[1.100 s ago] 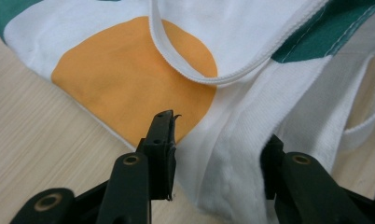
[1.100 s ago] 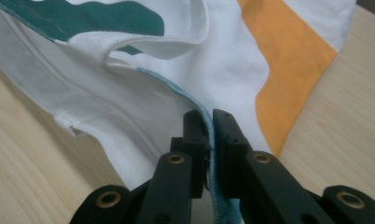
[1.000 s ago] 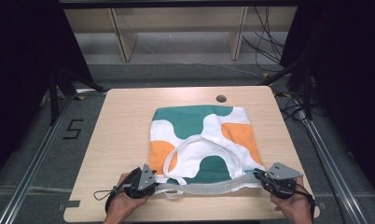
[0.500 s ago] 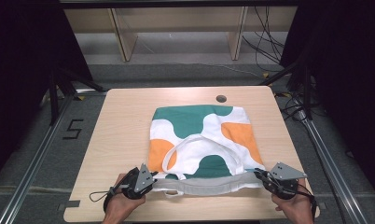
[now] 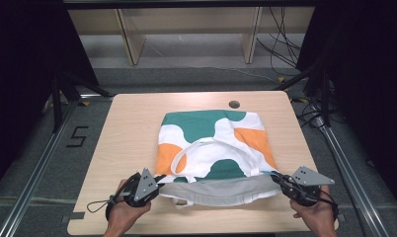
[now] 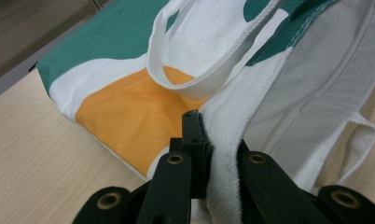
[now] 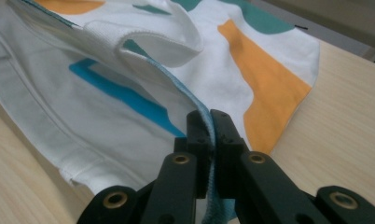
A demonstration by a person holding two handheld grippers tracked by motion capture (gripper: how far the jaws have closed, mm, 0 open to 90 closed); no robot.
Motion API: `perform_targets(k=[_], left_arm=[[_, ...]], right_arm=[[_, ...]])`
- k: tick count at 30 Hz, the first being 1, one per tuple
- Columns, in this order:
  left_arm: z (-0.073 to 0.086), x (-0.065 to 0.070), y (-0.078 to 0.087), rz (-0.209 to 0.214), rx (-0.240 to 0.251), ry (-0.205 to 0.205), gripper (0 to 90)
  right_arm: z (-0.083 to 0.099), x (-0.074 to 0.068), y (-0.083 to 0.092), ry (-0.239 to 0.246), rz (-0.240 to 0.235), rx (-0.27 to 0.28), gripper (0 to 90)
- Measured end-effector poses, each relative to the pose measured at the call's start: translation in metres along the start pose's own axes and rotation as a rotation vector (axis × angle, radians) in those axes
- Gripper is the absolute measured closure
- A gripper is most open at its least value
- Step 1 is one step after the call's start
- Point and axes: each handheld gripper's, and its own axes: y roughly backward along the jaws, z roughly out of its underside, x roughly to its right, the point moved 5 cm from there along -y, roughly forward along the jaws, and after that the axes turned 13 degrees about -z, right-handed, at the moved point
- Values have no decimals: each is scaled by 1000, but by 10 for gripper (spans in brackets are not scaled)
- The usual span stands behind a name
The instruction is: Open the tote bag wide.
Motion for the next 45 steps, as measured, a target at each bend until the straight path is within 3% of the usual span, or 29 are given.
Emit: perform_targets(k=[1,5,6,7,8,9,11,13,14,16,19,20,22,24,29,31,32,34,36,39,41,43,45], left_arm=[[-6,-5,3,-17,15,9,854],[-20,-14,9,-45,54,15,855],[-27,-17,12,-61,65,17,856],[-31,-19,14,-71,76,12,857],[-45,-27,21,-89,112,2,858],[-45,-27,21,-89,112,2,858],[-60,-35,29,-116,152,10,859],[-72,-42,34,-142,182,3,861],[-79,-46,37,-153,201,8,862],[-91,-52,43,-154,239,15,862],[-111,-59,58,-179,284,17,865],[-111,-59,58,-179,284,17,865],[-121,-62,69,-188,319,20,865],[-132,-65,78,-196,353,19,866],[-159,-78,91,-222,440,57,866],[-170,-89,95,-254,447,-18,865],[-172,-85,93,-222,447,79,865],[-176,-91,85,-202,460,102,865],[-171,-97,66,-209,419,112,865],[-151,-100,40,-151,391,207,863],[-144,-97,35,-147,381,217,863],[-136,-92,31,-139,355,198,862],[-128,-87,30,-137,339,176,861]], right_arm=[[-7,0,4,-18,-14,24,880],[-21,4,9,8,-11,60,882],[-34,4,15,29,1,84,882],[-39,4,17,20,0,93,883],[-49,7,22,49,5,116,883],[-49,7,22,49,5,116,883],[-63,8,30,36,11,157,883],[-86,12,41,92,33,206,884],[-95,12,46,96,42,225,884],[-100,12,48,91,37,232,884],[-122,9,61,103,37,273,885],[-127,10,64,121,42,288,885],[-130,7,68,108,29,293,885],[-139,6,78,136,44,327,885],[-161,7,92,160,42,396,885],[-175,12,97,168,57,416,885],[-180,14,98,154,54,408,885],[-189,21,98,160,65,407,885],[-194,31,91,156,73,385,885],[-183,42,71,139,87,343,885],[-178,42,65,130,95,319,885],[-173,45,60,150,122,301,885],[-167,45,55,135,113,293,884]])
